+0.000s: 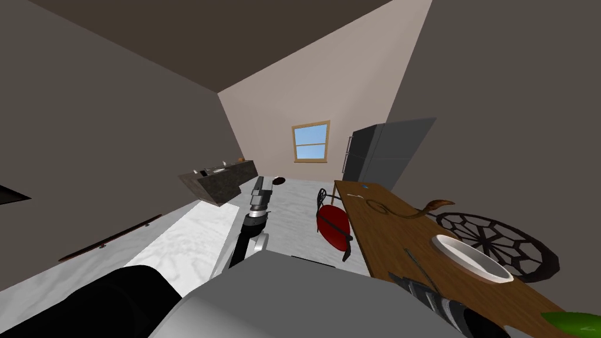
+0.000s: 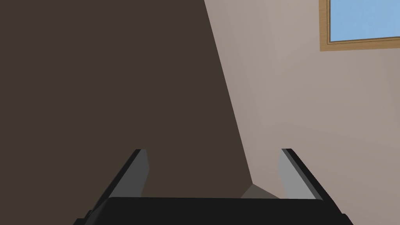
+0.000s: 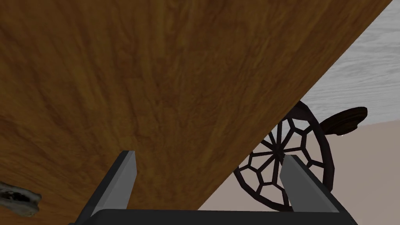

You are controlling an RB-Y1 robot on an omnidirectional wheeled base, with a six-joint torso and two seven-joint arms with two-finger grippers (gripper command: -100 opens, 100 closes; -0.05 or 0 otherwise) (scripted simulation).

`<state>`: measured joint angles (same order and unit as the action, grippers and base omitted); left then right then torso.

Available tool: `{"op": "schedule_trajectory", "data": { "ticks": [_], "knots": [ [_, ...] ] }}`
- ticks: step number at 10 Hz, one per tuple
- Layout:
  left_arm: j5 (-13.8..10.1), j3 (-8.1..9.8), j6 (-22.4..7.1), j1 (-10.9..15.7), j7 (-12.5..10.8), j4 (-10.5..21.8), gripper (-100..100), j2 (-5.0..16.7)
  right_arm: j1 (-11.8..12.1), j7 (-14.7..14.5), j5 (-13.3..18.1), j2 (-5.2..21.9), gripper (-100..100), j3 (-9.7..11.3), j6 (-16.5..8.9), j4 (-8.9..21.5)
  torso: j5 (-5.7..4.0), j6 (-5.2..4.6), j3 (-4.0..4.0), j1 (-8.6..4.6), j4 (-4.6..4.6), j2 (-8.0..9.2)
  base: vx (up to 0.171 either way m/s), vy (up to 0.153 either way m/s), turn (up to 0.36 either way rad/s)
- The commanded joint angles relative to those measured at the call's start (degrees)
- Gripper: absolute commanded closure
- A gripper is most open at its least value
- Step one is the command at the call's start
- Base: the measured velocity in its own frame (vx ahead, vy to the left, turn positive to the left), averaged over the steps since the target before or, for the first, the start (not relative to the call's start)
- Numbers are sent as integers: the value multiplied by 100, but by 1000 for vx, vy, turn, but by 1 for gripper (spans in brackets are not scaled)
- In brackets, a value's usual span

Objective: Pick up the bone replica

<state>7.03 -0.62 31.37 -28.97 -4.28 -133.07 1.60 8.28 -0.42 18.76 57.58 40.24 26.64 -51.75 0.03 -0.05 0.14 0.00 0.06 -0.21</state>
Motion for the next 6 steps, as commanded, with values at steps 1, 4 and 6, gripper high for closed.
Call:
{"op": "schedule_trajectory", "data": {
  "ticks": [1, 4, 6],
  "knots": [
    [0, 0, 0, 0, 0, 0, 0, 0, -45, 96, -23, 208, -100, 129, 13, 282, 0, 0, 0, 0, 0, 0, 107, 7, 28],
    [0, 0, 0, 0, 0, 0, 0, 0, -79, 146, -44, 300, -100, 223, 28, 498, -1, 0, -9, -1, -3, 16, 57, -2, 12],
    [0, 0, 0, 0, 0, 0, 0, 0, -115, 258, -101, 420, -100, 399, 63, 951, -1, 1, 2, -11, 0, -7, 142, -38, 23]
  ]
}}
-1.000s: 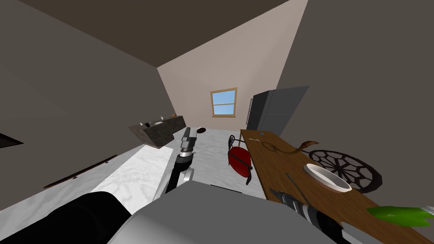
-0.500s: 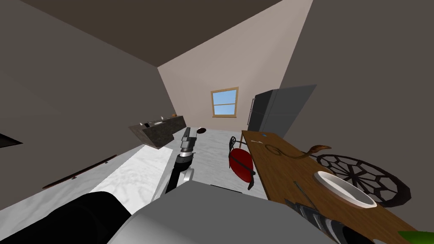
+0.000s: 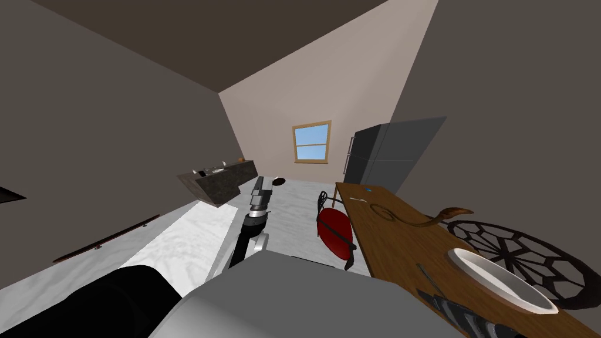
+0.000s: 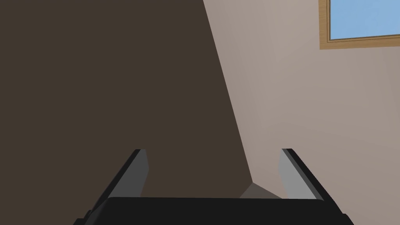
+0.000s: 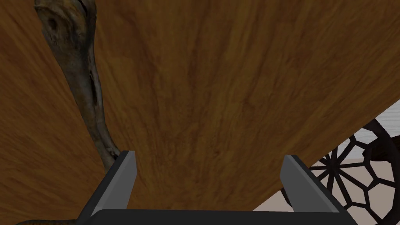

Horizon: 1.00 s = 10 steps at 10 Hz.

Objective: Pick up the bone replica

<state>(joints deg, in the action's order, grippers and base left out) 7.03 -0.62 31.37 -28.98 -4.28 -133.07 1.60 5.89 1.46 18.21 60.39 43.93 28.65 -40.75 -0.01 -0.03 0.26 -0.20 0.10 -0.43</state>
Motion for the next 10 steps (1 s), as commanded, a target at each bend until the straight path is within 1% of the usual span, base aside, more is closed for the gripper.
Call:
{"op": "schedule_trajectory", "data": {
  "ticks": [1, 2, 3, 4, 5, 6, 7, 8, 9, 10],
  "knots": [
    [0, 0, 0, 0, 0, 0, 0, 0, 124, 129, -79, 162, -100, 117, -119, 32, 0, 0, 0, 0, 0, 0, 164, -74, 19],
    [0, 0, 0, 0, 0, 0, 0, 0, 147, 246, -146, 144, -100, 280, -79, 320, -1, -1, 3, -9, 1, -4, 210, -110, 7],
    [0, 1, 0, -1, 0, 0, 0, 1, 187, 349, -207, 55, -100, 420, -36, 512, -6, -1, 11, -22, 4, -19, 223, -121, 15],
    [0, 1, 0, -1, 0, 0, 0, 1, 187, 349, -207, 55, -100, 420, -36, 436, -7, -2, 14, -27, 6, -23, 138, -94, 4],
    [0, 1, 0, 0, 0, 0, 0, 0, 187, 349, -207, 55, -100, 420, -36, 512, -8, 1, 4, -19, 3, -5, 39, -50, 7],
    [0, 0, 0, 1, 0, 0, 0, 0, 226, 423, -250, -53, -100, 522, -2, 624, -4, -1, -14, -4, -4, 27, 31, -45, 1],
    [0, 0, 0, 1, 0, 0, 0, 0, 192, 396, -224, -4, -100, 482, -25, 567, -3, -3, -22, 0, -8, 39, 20, -22, 0],
    [0, 0, 0, 1, 0, 0, 0, 0, 196, 402, -228, -13, 0, 490, -14, 582, 0, -1, -26, 9, -9, 47, 0, 0, 0],
    [0, 0, 0, 2, 0, 0, 0, -1, 197, 340, -208, -183, -100, 438, -101, 655, 2, -2, -30, 16, -11, 53, 6, -31, 55],
    [0, 0, 0, 2, 0, 0, 0, 0, 197, 309, -198, -269, -100, 413, -144, 692, 0, -1, -30, 10, -11, 54, 13, -54, 60]
  ]
}}
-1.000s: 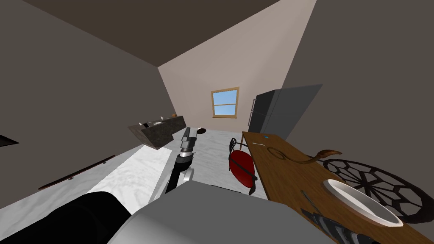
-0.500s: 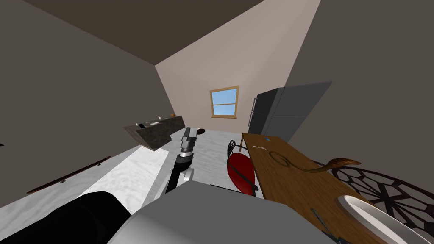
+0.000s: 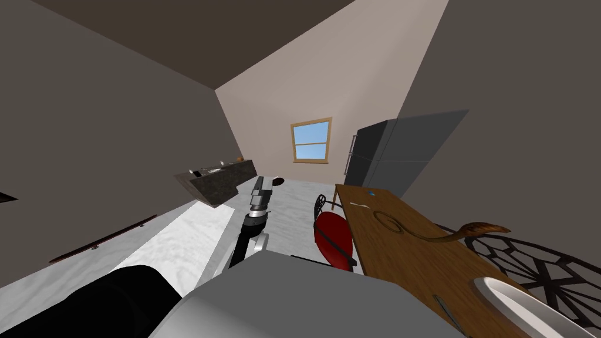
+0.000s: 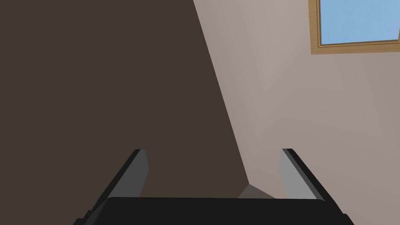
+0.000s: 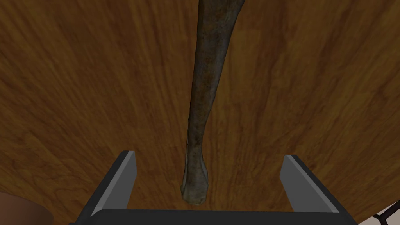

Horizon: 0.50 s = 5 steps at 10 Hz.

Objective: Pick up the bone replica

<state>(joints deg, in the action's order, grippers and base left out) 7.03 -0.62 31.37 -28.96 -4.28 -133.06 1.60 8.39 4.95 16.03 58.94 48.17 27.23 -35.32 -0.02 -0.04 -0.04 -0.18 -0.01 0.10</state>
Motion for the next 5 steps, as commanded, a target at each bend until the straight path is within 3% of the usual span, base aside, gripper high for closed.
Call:
{"op": "schedule_trajectory", "data": {
  "ticks": [1, 3, 4, 5],
  "knots": [
    [0, 0, 0, 0, 0, 0, 0, 0, -53, -55, 24, -167, -100, -24, -24, 168, 0, 0, 0, 0, 0, 0, 16, -52, 24],
    [0, 0, 0, 0, 0, 0, 0, 0, -25, -37, 21, -144, -100, -26, -78, 87, 0, -1, 1, 4, 0, -1, 9, -23, 9],
    [0, 0, 0, 0, 0, 0, 0, 0, -27, -44, 22, -152, 100, -27, -79, 95, 3, -1, -1, 12, 0, 2, 0, 0, 0],
    [0, 0, 0, 0, 0, 0, 0, 0, -27, -44, 22, -151, 100, -27, -79, 94, 4, -1, -2, 17, -1, 4, 0, 0, 0]
  ]
}}
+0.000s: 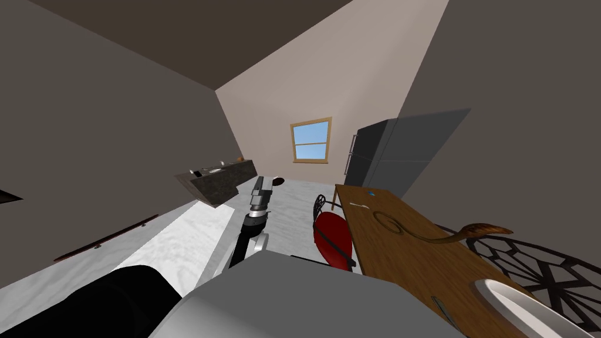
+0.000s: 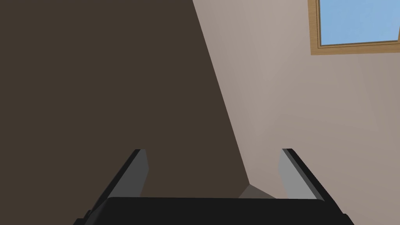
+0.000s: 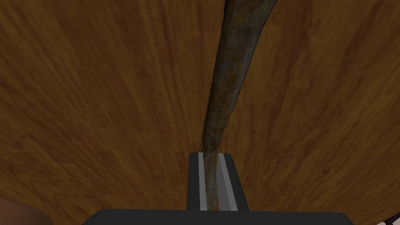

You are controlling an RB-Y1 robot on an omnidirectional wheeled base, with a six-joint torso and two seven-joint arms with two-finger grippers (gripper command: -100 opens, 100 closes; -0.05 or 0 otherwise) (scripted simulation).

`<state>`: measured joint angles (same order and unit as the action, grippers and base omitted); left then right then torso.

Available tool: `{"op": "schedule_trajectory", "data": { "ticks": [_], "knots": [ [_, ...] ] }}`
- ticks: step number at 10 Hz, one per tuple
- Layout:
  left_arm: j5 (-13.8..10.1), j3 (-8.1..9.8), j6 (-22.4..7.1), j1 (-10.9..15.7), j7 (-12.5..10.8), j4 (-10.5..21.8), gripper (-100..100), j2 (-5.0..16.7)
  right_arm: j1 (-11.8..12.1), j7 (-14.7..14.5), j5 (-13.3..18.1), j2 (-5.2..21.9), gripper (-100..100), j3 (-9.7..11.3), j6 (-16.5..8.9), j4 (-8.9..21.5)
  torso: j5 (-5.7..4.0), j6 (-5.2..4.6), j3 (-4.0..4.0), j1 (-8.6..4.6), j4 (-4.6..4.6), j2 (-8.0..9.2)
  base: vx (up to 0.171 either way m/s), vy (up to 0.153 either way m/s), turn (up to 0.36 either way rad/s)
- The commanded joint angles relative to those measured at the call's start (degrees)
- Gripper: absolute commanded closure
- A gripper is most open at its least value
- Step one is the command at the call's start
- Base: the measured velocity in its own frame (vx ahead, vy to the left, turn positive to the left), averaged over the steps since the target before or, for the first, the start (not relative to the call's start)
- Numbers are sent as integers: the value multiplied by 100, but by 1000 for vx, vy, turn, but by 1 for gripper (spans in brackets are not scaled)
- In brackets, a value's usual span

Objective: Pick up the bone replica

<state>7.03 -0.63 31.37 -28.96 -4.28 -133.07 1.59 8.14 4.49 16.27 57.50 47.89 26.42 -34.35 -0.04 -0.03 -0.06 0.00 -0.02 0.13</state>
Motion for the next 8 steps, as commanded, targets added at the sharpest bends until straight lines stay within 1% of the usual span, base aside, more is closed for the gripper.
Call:
{"op": "schedule_trajectory", "data": {
  "ticks": [1, 3, 4, 5, 6, 7, 8],
  "knots": [
    [0, 0, 0, 0, 0, 0, 0, 0, 0, 0, 0, 0, 100, 0, 0, 0, 0, 0, 0, 0, 0, 0, 0, 0, 0],
    [0, 0, 0, 0, 0, 0, 0, 0, 0, -2, 1, 0, 100, 0, 3, -2, -5, 0, 2, -11, 1, -3, 0, 0, 0],
    [0, 0, 0, 0, 0, 0, 0, 0, 0, -2, 1, 0, 0, 1, 4, -2, -5, 0, 2, -12, 1, -3, 0, 0, 0],
    [0, 0, 0, 0, 0, 0, 0, 0, -29, 67, -24, 192, 100, 67, 165, -23, -5, 0, 2, -12, 1, -4, -13, 50, -77],
    [0, 0, 0, 0, 0, 0, 0, 0, -29, 98, -34, 278, 100, 92, 208, -60, 1, -5, 0, 4, 1, 2, -22, 79, -76],
    [0, 0, 0, 0, 0, 0, 0, -1, -33, 66, -23, 200, 100, 73, 139, -39, 2, -5, -3, 17, 0, 6, -10, 35, -18],
    [0, 0, 0, 0, 0, 0, 0, 0, -32, 75, -23, 210, 0, 78, 155, -38, -1, -2, -2, 6, 0, 3, -2, 7, 0]
  ]
}}
